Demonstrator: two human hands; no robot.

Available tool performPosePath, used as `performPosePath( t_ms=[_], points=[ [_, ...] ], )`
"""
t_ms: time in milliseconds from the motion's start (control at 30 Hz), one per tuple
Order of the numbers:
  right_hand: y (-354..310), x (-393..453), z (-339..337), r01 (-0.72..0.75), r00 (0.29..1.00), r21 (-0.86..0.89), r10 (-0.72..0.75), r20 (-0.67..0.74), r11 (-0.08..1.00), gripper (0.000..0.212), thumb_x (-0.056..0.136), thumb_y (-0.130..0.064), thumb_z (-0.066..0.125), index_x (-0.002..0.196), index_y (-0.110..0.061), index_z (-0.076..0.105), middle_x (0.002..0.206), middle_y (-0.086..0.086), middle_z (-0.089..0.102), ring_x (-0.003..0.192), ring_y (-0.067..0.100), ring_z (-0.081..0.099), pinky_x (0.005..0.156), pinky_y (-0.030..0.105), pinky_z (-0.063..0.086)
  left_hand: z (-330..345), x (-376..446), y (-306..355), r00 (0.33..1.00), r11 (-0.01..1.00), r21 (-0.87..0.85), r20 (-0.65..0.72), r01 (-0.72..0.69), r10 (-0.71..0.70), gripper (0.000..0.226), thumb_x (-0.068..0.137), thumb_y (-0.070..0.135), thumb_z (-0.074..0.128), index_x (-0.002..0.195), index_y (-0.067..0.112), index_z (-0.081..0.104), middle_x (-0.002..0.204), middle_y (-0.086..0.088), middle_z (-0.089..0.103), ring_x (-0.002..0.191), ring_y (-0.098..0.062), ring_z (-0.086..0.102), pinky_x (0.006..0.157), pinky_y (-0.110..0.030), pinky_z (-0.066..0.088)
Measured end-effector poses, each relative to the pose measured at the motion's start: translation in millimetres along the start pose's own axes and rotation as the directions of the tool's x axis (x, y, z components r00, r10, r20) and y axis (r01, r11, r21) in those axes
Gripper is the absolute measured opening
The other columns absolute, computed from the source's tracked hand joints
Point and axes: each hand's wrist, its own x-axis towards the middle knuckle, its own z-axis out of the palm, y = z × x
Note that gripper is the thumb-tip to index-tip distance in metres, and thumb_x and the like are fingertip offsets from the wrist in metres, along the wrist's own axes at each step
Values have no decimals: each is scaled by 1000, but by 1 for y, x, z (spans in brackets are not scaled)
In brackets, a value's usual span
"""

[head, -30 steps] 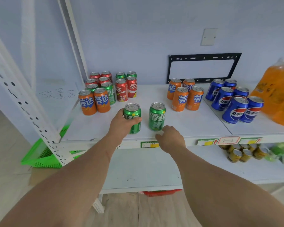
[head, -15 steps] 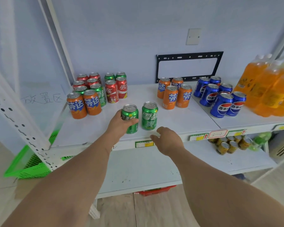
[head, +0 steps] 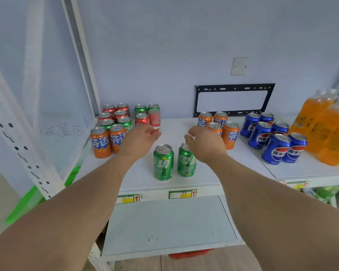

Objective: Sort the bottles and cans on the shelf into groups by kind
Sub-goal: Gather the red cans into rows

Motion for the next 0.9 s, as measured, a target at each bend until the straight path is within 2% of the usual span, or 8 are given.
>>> performPosePath(
  t_ms=[133, 233, 300, 400, 567, 733, 833, 900],
  points=[
    [2, 55, 11, 21, 999, 81, -24, 39, 997, 38, 99, -38, 44, 128, -18, 58, 128, 2, 60, 113, 24, 57, 90, 37, 49, 0, 33, 0, 999, 995, 97, -39, 31, -27, 41, 92, 46, 58, 115, 12, 65, 118, -7, 65, 105, -26, 60, 87, -37, 49],
    [8, 104, 27, 18, 991, 171, -40, 124, 985, 44, 97, -42, 48, 134, -18, 53, 133, 2, 58, 117, 24, 55, 94, 35, 46, 5, 60, -4, 997, 977, 210, -77, 31, -16, 41, 92, 41, 61, 116, 9, 64, 119, -13, 63, 107, -30, 59, 91, -40, 48],
    [12, 134, 39, -11, 975, 235, -42, 220, 972, 51, 95, -46, 52, 138, -17, 48, 136, 3, 57, 120, 24, 54, 95, 32, 43, 9, 81, -14, 997, 957, 283, -64, 58, -42, 45, 90, 44, 62, 121, 11, 63, 121, -12, 64, 109, -30, 59, 93, -42, 49],
    [15, 175, 63, -35, 933, 284, -71, 354, 958, 65, 91, -49, 59, 143, -16, 40, 138, 7, 55, 121, 26, 54, 98, 34, 44, 13, 111, -29, 992, 925, 360, -30, 122, -119, 46, 85, 56, 58, 113, 19, 62, 114, -5, 66, 101, -24, 61, 88, -44, 52],
    [6, 217, 100, -41, 882, 351, -131, 453, 936, 83, 85, -50, 68, 149, -13, 29, 147, 10, 46, 128, 28, 50, 101, 36, 43, 17, 144, -49, 982, 853, 500, 23, 149, -185, 49, 81, 60, 59, 111, 22, 57, 115, -4, 65, 103, -24, 61, 88, -46, 52],
    [-6, 240, 116, -51, 850, 487, -218, 480, 872, 72, 85, -27, 75, 144, -12, 38, 139, 7, 51, 126, 26, 50, 90, 26, 35, 20, 172, -64, 956, 798, 594, 161, 106, -246, 70, 73, 70, 60, 122, 21, 52, 123, -6, 63, 110, -27, 58, 95, -45, 47],
    [-13, 253, 127, -92, 831, 565, -249, 497, 820, 72, 79, -17, 80, 140, -18, 42, 128, 1, 55, 119, 22, 53, 96, 29, 35, 25, 185, -65, 926, 767, 638, 247, 66, -285, 84, 71, 73, 62, 134, 19, 46, 135, -8, 56, 122, -29, 51, 107, -47, 38],
    [-17, 261, 143, -94, 818, 587, -273, 506, 804, 75, 67, -24, 87, 132, -27, 49, 120, -9, 61, 112, 16, 57, 104, 36, 40, 29, 192, -67, 914, 754, 656, 286, 34, -290, 88, 72, 73, 62, 137, 17, 44, 139, -8, 53, 127, -29, 47, 110, -46, 32]
  ],
)
